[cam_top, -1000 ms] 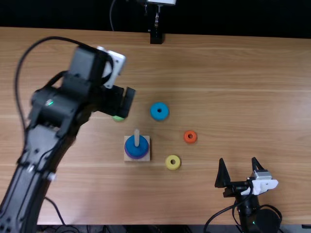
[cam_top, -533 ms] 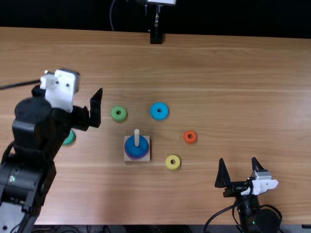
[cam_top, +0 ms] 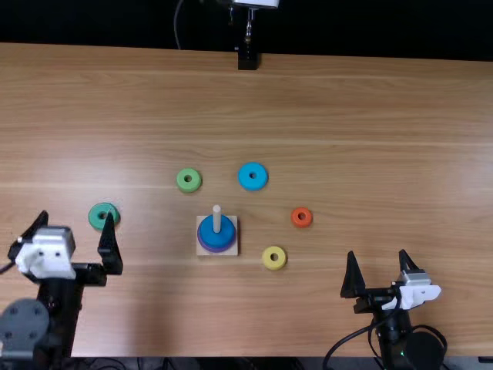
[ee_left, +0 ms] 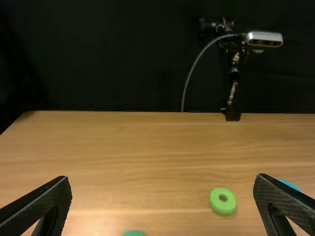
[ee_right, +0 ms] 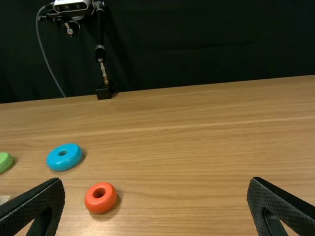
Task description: Build the Hanoi tower: stack the rings onto the peg from bottom to top in this color order: purple, dark blue, light blue, dark green, light green, yellow, orange.
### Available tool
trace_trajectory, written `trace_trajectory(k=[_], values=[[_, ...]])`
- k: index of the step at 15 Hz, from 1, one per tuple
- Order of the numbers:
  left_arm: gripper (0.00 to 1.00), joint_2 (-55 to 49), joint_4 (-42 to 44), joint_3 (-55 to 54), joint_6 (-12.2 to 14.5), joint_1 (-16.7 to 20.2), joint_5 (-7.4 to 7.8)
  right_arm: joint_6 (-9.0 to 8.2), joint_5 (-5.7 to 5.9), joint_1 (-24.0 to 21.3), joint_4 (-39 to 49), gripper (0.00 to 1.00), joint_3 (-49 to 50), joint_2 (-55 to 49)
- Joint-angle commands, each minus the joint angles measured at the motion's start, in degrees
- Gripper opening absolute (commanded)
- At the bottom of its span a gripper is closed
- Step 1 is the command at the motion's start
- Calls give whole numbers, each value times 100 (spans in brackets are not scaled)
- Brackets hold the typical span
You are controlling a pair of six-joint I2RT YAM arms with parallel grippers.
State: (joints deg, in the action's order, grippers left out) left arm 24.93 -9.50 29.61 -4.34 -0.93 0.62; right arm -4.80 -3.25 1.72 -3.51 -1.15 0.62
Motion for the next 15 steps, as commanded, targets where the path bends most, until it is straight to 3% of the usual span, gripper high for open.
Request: trace_trajectory(k=[1,9,13,15], values=[[100,-463,106,-464,-115,75,-31,-5,-45,-40,-14,100,27,-62],[100,-2493,64,-1959,-115,-57,-199,-5,-55,-49,-14,100,27,-62],[100,-2493,106,-2240,-62,-65,-147,-5,-45,-49,-14,100,27,-62],[100,-2493,106,-2257,-62,-57,-189,-5,-45,-49,-14,100,27,-62]])
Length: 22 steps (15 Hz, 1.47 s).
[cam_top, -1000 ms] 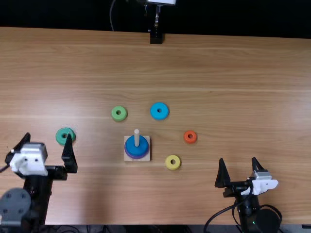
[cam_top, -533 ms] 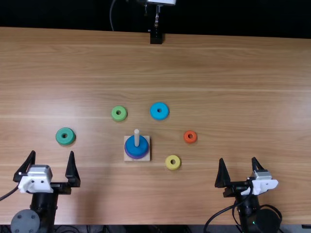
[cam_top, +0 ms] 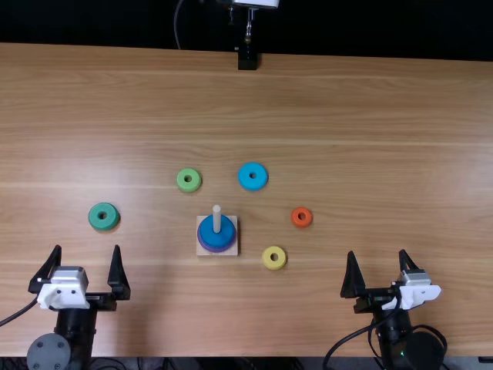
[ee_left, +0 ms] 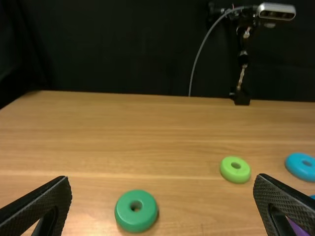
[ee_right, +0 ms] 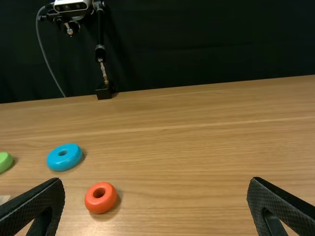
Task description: Build the Hanoi tower: stack the rings onto the peg from bottom to top in this color order: purple, dark blue, light blue, dark green, light green, yellow, orange.
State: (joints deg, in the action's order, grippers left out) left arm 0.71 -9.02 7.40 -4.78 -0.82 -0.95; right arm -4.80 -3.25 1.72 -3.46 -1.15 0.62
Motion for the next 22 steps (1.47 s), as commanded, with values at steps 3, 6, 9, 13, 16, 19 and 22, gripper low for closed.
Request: trace_trajectory(k=[3,6,9,13,16,19,22], values=[[100,-71,58,-46,-8,-59,-42,-5,-45,-49,-18,100,27,-62],[100,-71,58,-37,-8,-59,-42,-5,-45,-40,-18,100,27,-62],[100,-71,68,-336,-29,-59,-42,-5,-55,-40,-18,100,27,-62],[100,-71,311,-740,14,-32,-42,-5,-45,-49,-18,100,27,-62],[100,-71,311,-740,35,-24,-42,-5,-45,-49,-18,100,27,-62],[100,-71,332,-740,35,-24,-31,-5,-45,-49,-18,100,27,-62],[100,-71,332,-740,35,-32,0,-5,-45,-49,-18,100,27,-62]])
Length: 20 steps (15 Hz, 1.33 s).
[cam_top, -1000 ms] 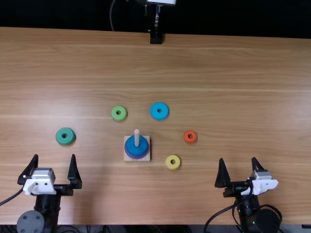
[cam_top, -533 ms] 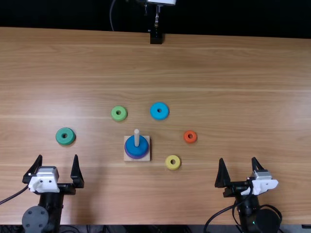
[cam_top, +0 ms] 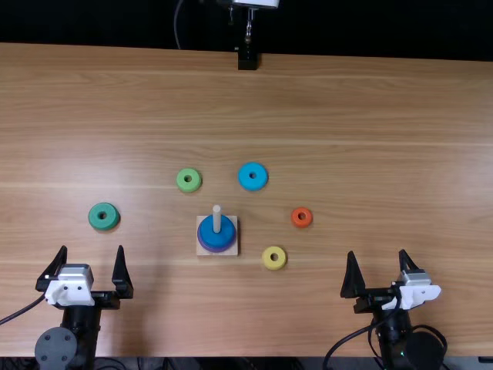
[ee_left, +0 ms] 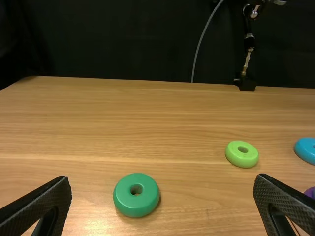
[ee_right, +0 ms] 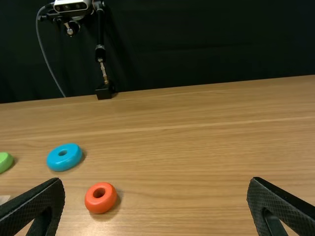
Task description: Build the Hanoi tower: stack the rings onto the peg from bottom to top in this color order: purple, dark blue, light blue, dark green, light green, yellow, orange.
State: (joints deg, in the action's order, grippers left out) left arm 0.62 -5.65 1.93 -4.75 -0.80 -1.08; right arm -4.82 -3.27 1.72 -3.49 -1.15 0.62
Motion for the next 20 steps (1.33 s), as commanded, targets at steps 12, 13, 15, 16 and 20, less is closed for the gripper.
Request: trace_trajectory(k=[12,13,15,16,20], values=[[100,-62,-5,-193,32,-26,3,-3,-42,-40,-16,100,27,-62],[100,-62,-5,-193,32,-34,3,-3,-42,-49,-37,100,36,-62],[100,-62,-5,-193,32,-26,3,-3,-42,-49,-27,100,27,-62],[100,-62,-5,-193,32,-26,-8,-3,-53,-49,-27,100,27,-62],[100,-62,-5,-193,32,-26,-8,-66,-42,-57,247,100,0,-62]])
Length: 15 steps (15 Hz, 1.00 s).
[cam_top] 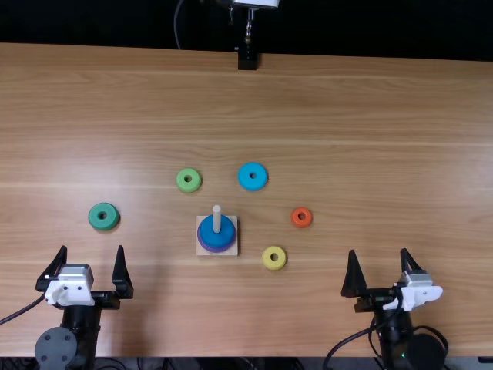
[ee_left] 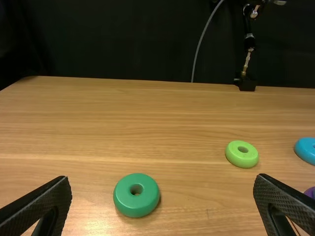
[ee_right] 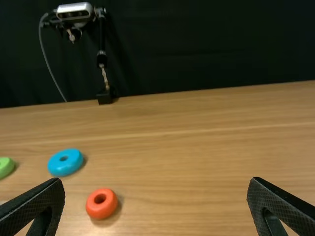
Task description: Build the Hanoi tower: stack the rings onto the peg from bottom to top in this color order: purple, dark blue, light blue, dark green, light green, yellow, orange.
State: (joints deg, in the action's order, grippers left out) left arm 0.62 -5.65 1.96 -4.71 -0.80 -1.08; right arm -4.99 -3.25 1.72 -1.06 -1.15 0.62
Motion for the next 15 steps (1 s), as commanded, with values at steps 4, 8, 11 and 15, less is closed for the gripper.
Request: trace_trajectory(k=[4,8,11,15], values=[[100,-62,-5,-196,28,-34,3,14,-97,-66,1176,100,-35,-62],[100,-62,-5,-196,28,-34,3,-49,-66,-66,1313,100,-377,-62],[100,-62,-5,-196,28,-26,3,-81,-45,-57,1249,100,-1151,-62],[100,-62,-5,-196,28,-34,3,-60,-55,13,975,100,-2311,1616]])
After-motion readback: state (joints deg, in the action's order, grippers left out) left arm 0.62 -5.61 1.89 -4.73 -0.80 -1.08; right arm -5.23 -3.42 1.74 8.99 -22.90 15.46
